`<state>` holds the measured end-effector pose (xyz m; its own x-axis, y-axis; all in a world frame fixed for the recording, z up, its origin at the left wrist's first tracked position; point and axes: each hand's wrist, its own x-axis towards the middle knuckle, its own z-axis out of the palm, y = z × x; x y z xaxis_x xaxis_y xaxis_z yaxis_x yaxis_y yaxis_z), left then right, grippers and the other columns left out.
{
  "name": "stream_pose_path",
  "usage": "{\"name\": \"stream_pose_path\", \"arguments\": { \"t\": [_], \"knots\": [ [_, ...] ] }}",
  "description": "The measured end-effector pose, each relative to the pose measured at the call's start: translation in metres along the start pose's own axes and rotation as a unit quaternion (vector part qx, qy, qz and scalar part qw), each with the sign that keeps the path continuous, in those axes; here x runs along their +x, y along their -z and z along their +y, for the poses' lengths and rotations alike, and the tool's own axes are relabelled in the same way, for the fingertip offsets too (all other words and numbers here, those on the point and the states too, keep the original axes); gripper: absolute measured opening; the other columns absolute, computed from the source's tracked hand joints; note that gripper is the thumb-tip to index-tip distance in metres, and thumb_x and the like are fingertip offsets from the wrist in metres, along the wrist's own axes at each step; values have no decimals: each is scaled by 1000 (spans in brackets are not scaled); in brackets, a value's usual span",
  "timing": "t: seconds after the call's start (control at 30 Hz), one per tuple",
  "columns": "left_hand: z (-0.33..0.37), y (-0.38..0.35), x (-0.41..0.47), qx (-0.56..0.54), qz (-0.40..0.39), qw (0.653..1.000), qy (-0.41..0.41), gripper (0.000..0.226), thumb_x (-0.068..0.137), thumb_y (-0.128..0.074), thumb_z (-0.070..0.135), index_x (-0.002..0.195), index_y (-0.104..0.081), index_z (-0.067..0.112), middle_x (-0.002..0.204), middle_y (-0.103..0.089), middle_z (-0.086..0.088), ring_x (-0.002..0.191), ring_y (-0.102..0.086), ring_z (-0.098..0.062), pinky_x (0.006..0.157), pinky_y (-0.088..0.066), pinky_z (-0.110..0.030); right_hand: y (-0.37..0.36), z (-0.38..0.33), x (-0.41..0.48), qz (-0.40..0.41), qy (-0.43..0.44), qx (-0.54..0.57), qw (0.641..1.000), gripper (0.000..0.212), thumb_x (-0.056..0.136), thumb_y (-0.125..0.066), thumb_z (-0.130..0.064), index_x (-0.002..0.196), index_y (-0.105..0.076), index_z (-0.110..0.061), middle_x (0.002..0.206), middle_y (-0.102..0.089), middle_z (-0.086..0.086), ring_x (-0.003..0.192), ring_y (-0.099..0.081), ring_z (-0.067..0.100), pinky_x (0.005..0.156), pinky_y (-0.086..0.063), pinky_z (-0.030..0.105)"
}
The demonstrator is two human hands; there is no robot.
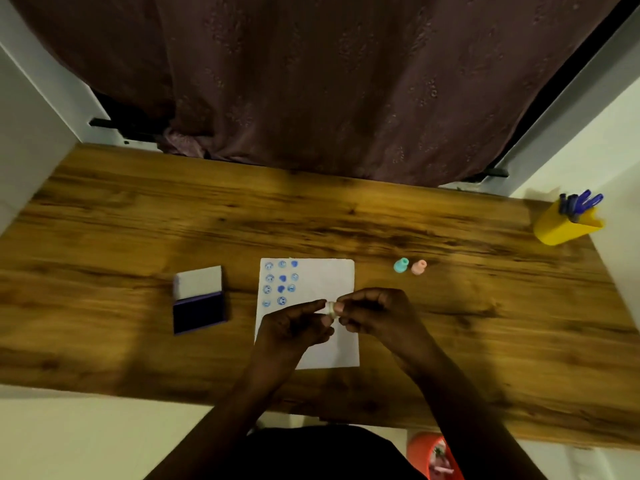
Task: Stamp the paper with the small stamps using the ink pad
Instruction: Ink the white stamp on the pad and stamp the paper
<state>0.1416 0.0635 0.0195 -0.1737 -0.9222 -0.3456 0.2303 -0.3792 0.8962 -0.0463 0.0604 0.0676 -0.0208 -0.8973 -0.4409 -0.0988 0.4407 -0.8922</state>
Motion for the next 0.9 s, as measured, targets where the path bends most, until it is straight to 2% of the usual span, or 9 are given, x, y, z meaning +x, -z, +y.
{"name": "stream_pose_path", "arguments": {
  "t": [0.13, 0.23, 0.33, 0.5, 0.57, 0.67, 0.77, 0.9],
  "knots": [
    [0, 25, -3, 0, 13, 1000, 3, 35, 87, -77, -1, 121, -75, 3, 116, -79, -16, 102, -78, -36, 76, -64, -30, -22, -2, 3, -34, 2, -1, 999, 18, 88, -79, -15, 105, -80, -8, 95, -81, 9, 89, -79, 23, 79, -64, 29],
    [4, 40, -8, -6, 18, 1000, 1, 30, 87, -76, -2, 115, -79, 10, 115, -82, -5, 101, -79, -30, 75, -65, -29, -37, -3, 6, -47, 17, -14, 999, 23, 87, -79, -10, 109, -79, -5, 100, -80, 10, 92, -78, 24, 81, -64, 32],
    [7, 55, -11, -2, 14, 1000, -8, 30, 87, -77, 1, 113, -80, 16, 114, -82, 4, 102, -80, -23, 74, -64, -27, -50, -4, 11, -53, 31, -26, 998, 26, 85, -81, -6, 110, -78, -3, 109, -79, 8, 97, -78, 23, 79, -65, 33],
    [13, 83, -16, -5, 17, 1000, -22, 30, 80, -82, 22, 109, -83, 27, 115, -82, 2, 103, -80, -22, 77, -64, -27, -75, -7, 20, -63, 54, -81, 993, 26, 81, -84, -8, 107, -80, -9, 119, -77, 0, 105, -75, 20, 82, -65, 42],
    [15, 96, -19, -2, 15, 999, -29, 30, 82, -82, 26, 111, -83, 26, 115, -82, -1, 103, -80, -24, 80, -64, -29, -86, -10, 23, -74, 68, -110, 989, 25, 81, -85, -12, 106, -82, -14, 114, -78, -5, 104, -74, 13, 82, -65, 35],
    [17, 117, -22, -2, 28, 999, -30, 26, 85, -80, 28, 111, -82, 22, 111, -83, -6, 101, -80, -27, 81, -65, -33, -101, -17, 29, -92, 115, -200, 969, 24, 79, -87, -18, 103, -83, -24, 106, -80, -13, 105, -70, 0, 85, -58, 17],
    [19, 141, -25, -24, 59, 998, -25, 21, 85, -80, 24, 105, -83, 17, 106, -83, -13, 101, -79, -32, 85, -65, -39, -118, -24, 36, -94, 144, -246, 954, 23, 80, -87, -24, 102, -83, -27, 102, -80, -14, 99, -71, -3, 84, -52, 8],
    [23, 177, -28, -54, 104, 993, -20, 26, 88, -78, 19, 113, -80, 12, 108, -82, -16, 100, -79, -33, 85, -65, -37, -149, -27, 49, -82, 175, -327, 925, 22, 88, -80, -30, 110, -80, -30, 108, -79, -13, 97, -68, -5, 82, -40, -1]
  ]
}}
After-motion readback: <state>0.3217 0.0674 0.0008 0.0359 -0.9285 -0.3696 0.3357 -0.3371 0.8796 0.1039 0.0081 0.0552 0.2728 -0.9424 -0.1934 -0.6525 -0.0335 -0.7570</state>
